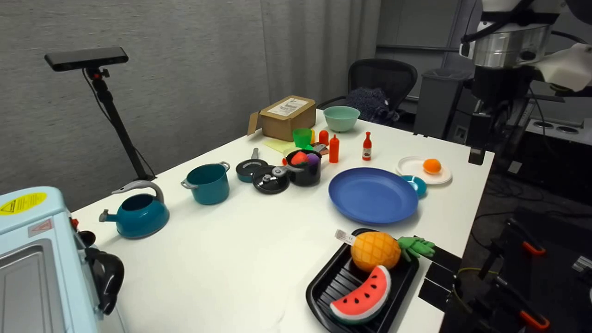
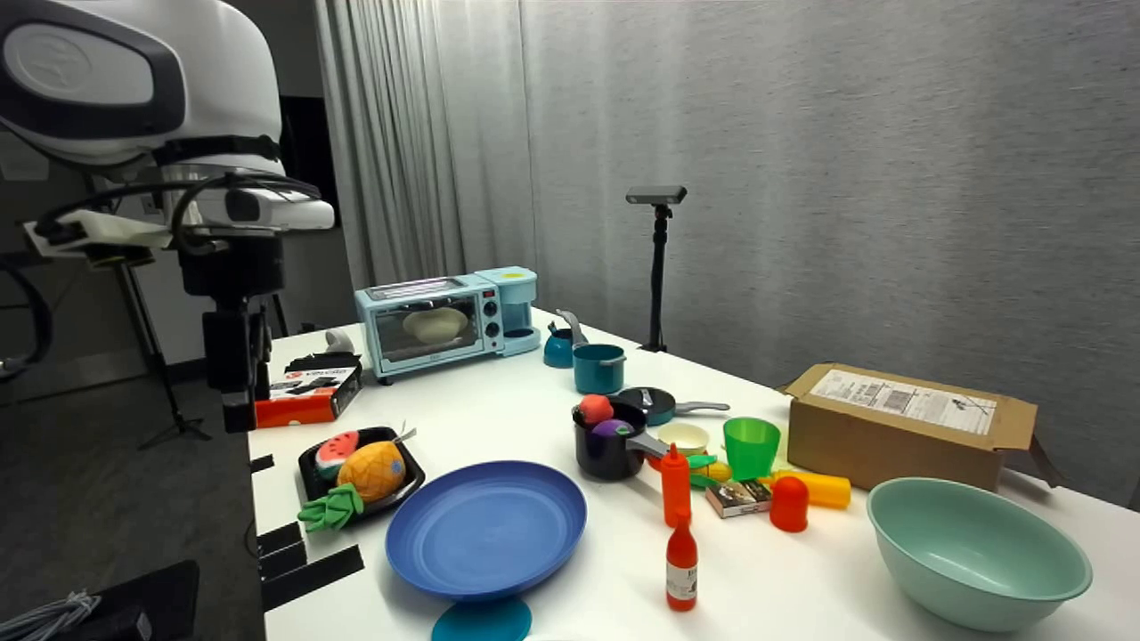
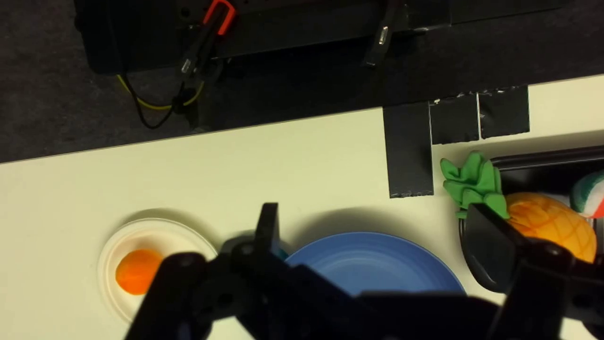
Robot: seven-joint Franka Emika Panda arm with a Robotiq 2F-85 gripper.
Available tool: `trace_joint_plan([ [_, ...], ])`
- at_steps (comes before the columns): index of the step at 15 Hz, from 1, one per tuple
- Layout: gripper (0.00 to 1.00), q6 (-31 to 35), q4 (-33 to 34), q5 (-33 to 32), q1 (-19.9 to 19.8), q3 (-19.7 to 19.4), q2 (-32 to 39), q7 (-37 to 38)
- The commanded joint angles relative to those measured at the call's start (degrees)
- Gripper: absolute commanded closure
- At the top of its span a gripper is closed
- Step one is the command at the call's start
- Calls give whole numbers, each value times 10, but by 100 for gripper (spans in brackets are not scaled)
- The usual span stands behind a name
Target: Put the strawberry, the eggplant, the pineapple, the watermelon and the orange plush toys on the blue plate
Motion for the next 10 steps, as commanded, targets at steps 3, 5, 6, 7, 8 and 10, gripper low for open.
trace_joint_plan([
  [3,0,53,23,-26,-4,3,34,21],
  [5,0,90,37,-35,-7,4,62,31],
  [6,0,107,47,-41,-10,5,78,36],
  [7,0,121,63,-44,-10,3,101,36],
  [8,0,136,83,-51,-13,2,127,38],
  [10,0,153,134,-58,-16,-1,177,43],
])
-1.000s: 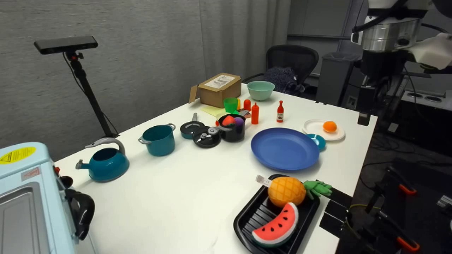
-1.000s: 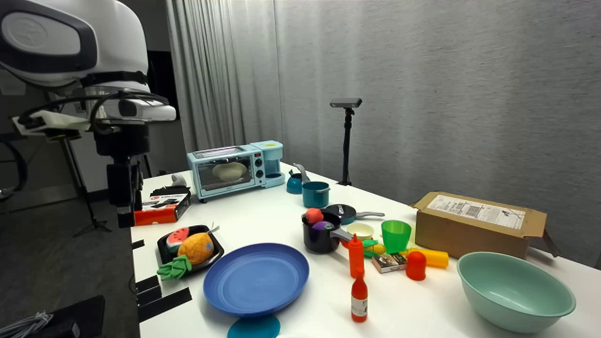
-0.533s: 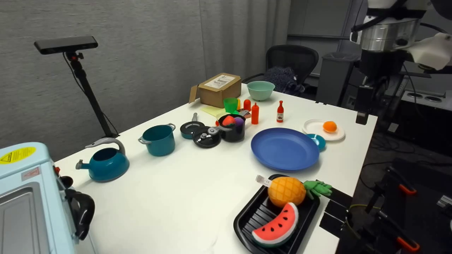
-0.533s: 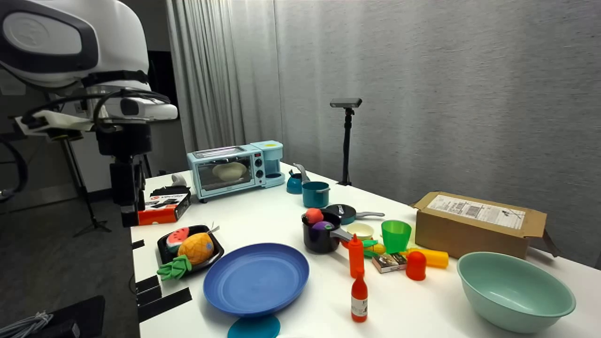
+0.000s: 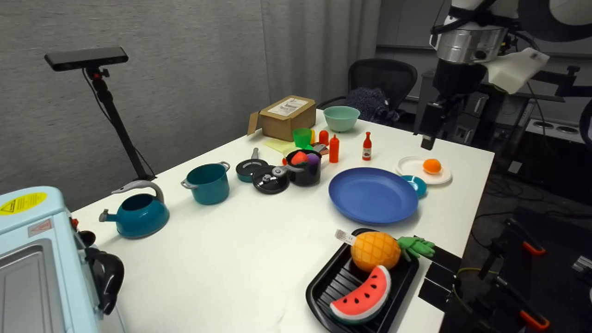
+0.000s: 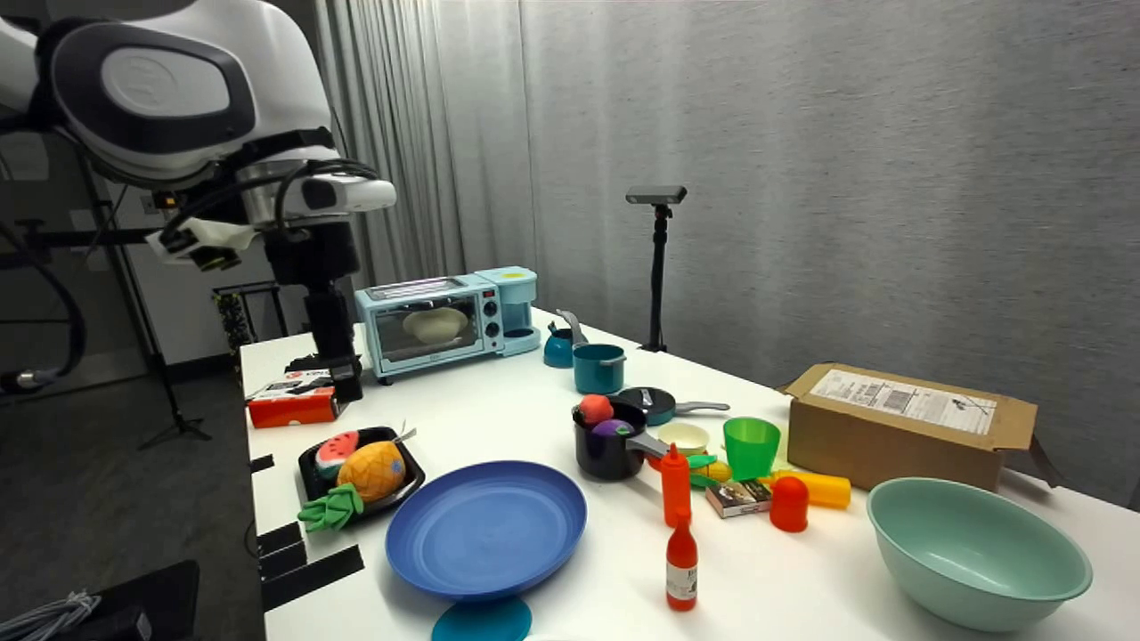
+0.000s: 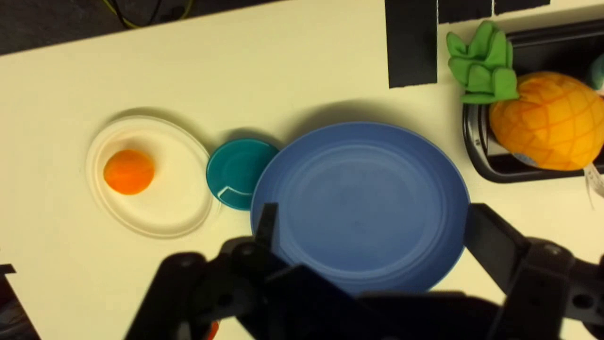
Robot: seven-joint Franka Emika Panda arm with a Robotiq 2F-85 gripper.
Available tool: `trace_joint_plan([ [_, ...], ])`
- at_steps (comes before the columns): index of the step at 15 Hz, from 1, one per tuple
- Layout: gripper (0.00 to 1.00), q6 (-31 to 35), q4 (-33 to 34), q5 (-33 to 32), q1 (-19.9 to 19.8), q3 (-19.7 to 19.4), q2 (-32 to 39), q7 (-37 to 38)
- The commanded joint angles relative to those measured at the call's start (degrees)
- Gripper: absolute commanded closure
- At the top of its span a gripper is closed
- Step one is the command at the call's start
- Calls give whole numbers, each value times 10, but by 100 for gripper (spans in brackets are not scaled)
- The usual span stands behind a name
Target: Put the strawberry, the eggplant, the pineapple, the watermelon and the orange plush toys on the blue plate
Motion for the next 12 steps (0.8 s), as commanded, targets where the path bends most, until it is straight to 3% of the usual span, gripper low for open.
trace_joint_plan([
  [1,0,23,107,-22,-12,-1,110,17],
  [8,0,4,289,-57,1,-19,259,48],
  [9,0,25,232,-46,5,-24,214,33],
  [12,0,23,269,-46,8,-29,252,35],
])
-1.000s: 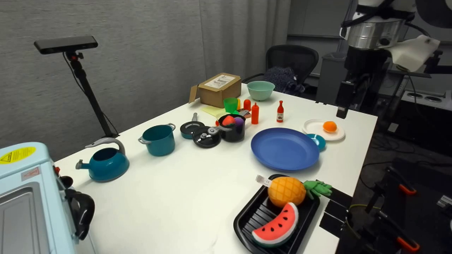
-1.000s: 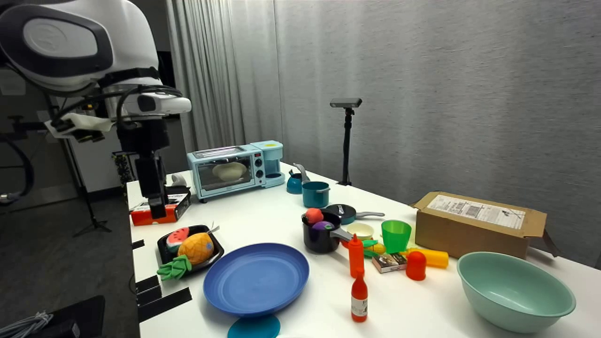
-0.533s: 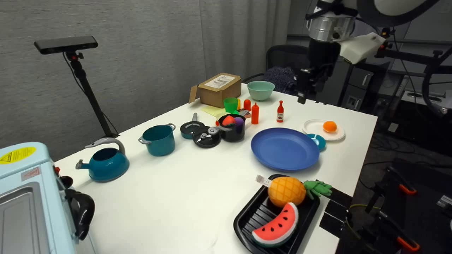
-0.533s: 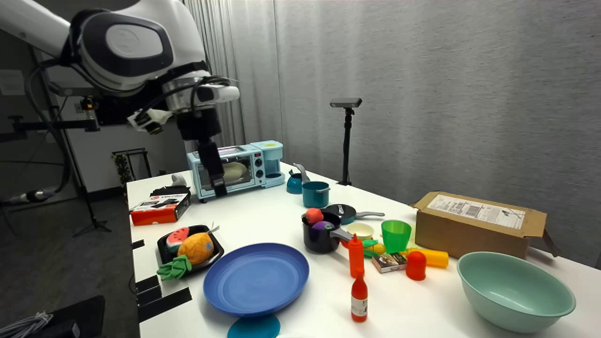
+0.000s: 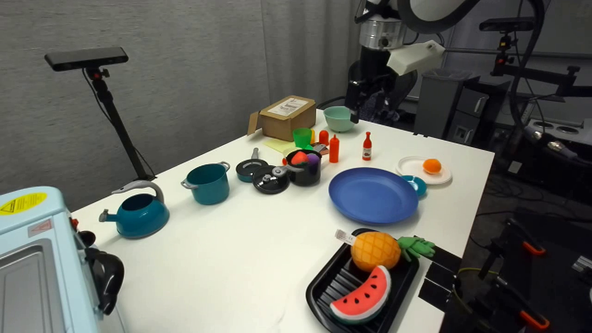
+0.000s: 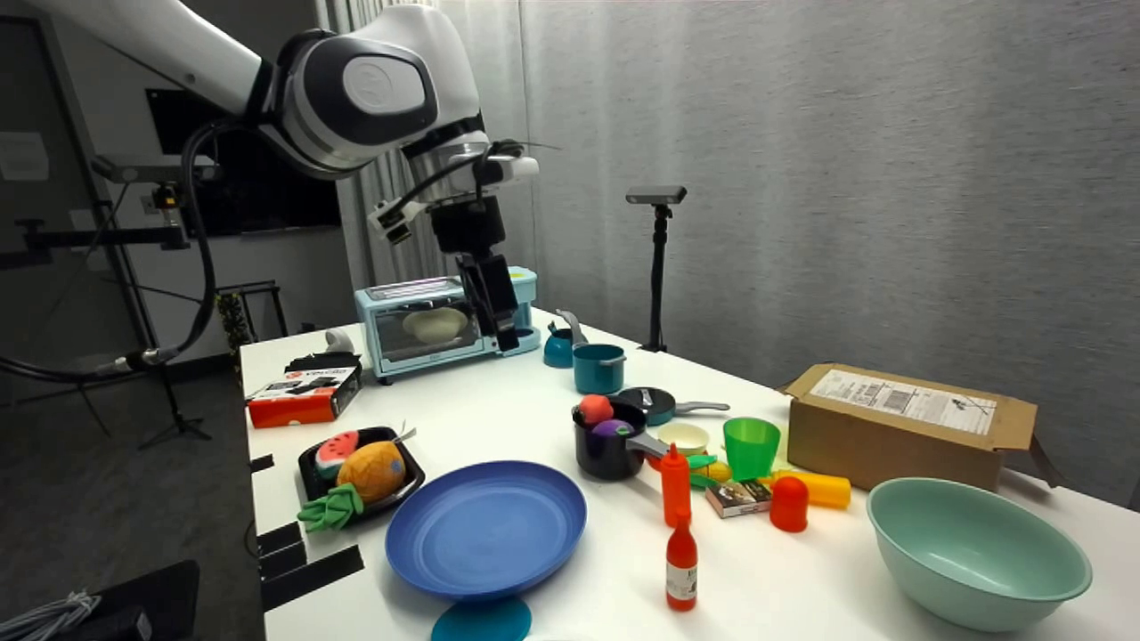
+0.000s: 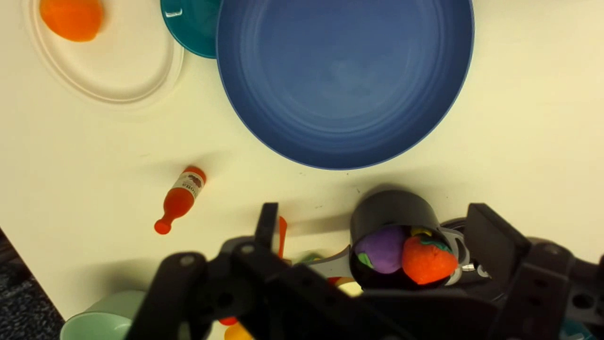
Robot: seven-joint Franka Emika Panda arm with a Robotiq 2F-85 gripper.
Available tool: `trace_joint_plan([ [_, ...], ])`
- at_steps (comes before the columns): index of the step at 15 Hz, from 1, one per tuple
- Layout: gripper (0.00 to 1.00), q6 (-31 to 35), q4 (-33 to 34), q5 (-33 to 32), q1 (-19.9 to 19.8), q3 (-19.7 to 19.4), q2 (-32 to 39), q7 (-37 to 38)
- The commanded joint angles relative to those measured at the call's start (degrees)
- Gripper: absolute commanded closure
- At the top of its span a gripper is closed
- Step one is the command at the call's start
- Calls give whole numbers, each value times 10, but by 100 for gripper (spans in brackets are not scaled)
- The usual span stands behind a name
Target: Put the strawberry, the eggplant, the pineapple, the watermelon and the orange plush toys on the blue plate
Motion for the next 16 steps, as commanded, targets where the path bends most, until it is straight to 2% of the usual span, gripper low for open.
trace_joint_plan([
  [1,0,-1,4,1,17,-17,3,0],
  [7,0,-5,7,1,18,-17,4,1],
  [12,0,47,34,-30,17,-28,22,33],
  [16,0,86,66,-21,17,-38,65,22],
])
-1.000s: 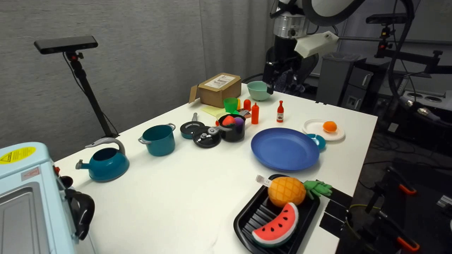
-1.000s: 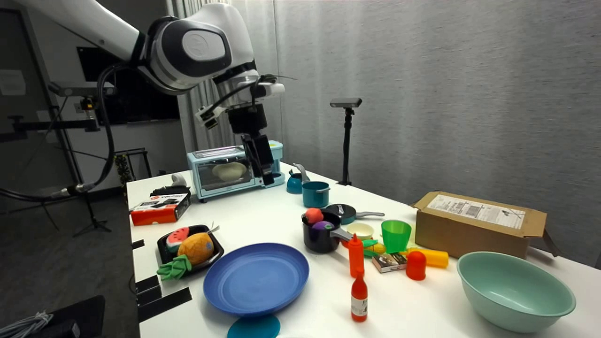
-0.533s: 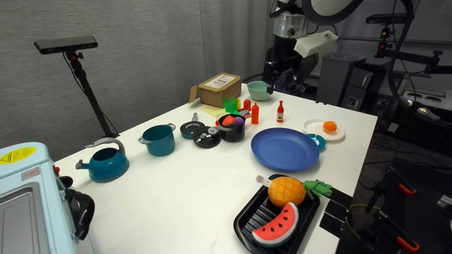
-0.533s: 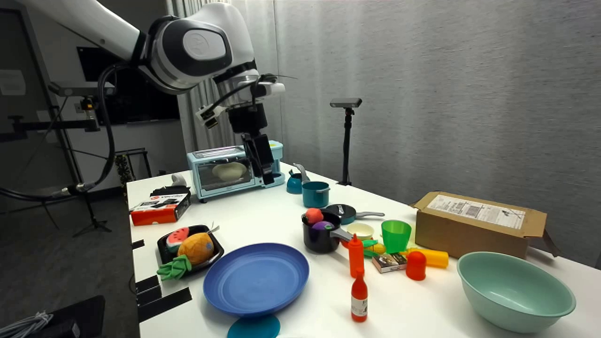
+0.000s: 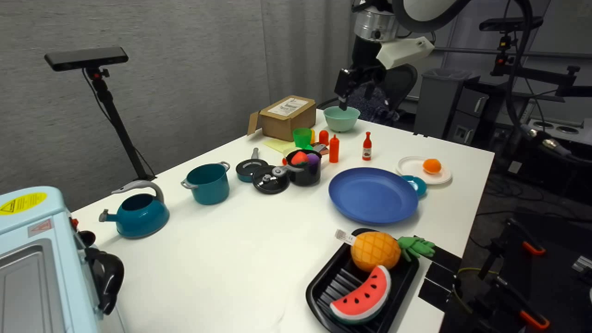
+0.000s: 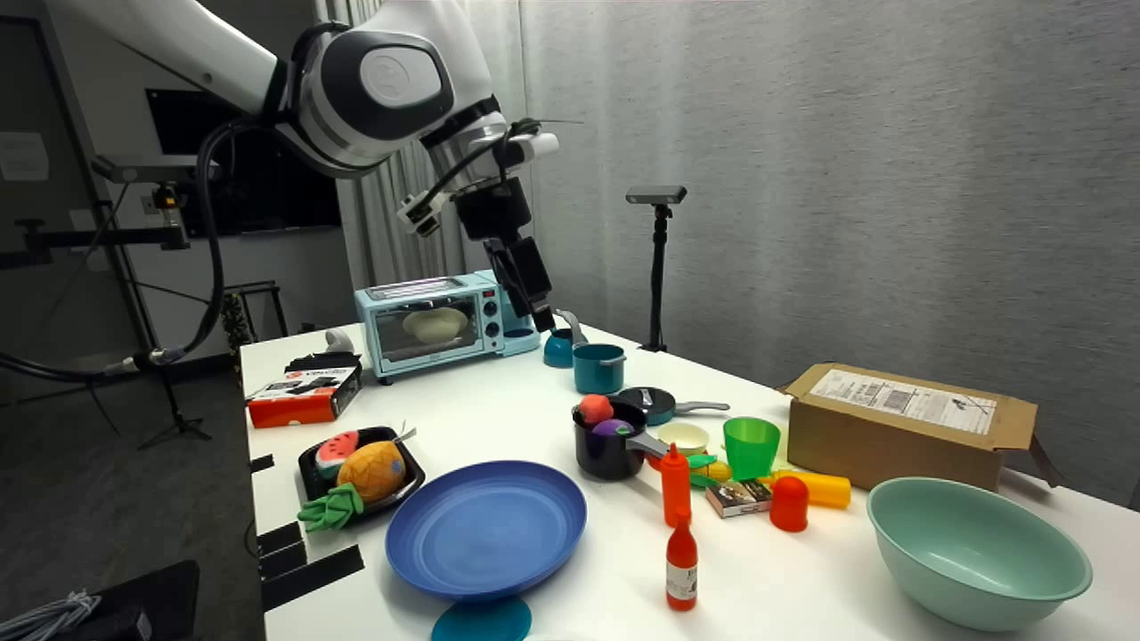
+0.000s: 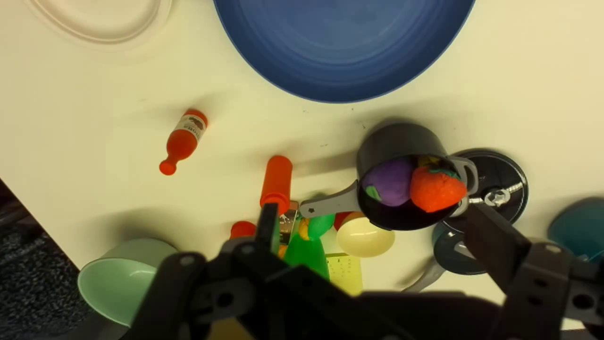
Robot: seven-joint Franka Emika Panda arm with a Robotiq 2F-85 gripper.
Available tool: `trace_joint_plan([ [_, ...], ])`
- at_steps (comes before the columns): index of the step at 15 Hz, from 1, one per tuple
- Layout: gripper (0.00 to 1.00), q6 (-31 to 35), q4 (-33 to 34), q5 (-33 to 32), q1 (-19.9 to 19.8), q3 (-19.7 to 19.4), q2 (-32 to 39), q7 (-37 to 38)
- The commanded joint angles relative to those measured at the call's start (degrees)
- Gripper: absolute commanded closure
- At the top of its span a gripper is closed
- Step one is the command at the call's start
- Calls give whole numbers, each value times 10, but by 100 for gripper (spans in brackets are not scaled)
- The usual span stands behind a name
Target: Put the strawberry, the eggplant, the pineapple, the watermelon and the orange plush toys on the blue plate
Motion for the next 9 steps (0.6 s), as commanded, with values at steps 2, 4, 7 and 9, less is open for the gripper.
trace_joint_plan([
  [2,0,23,64,9,13,-20,77,-7],
  [4,0,21,92,29,14,-20,110,-32],
  [7,0,29,135,54,14,-17,163,-81],
  [9,0,28,163,63,17,-17,193,-104],
])
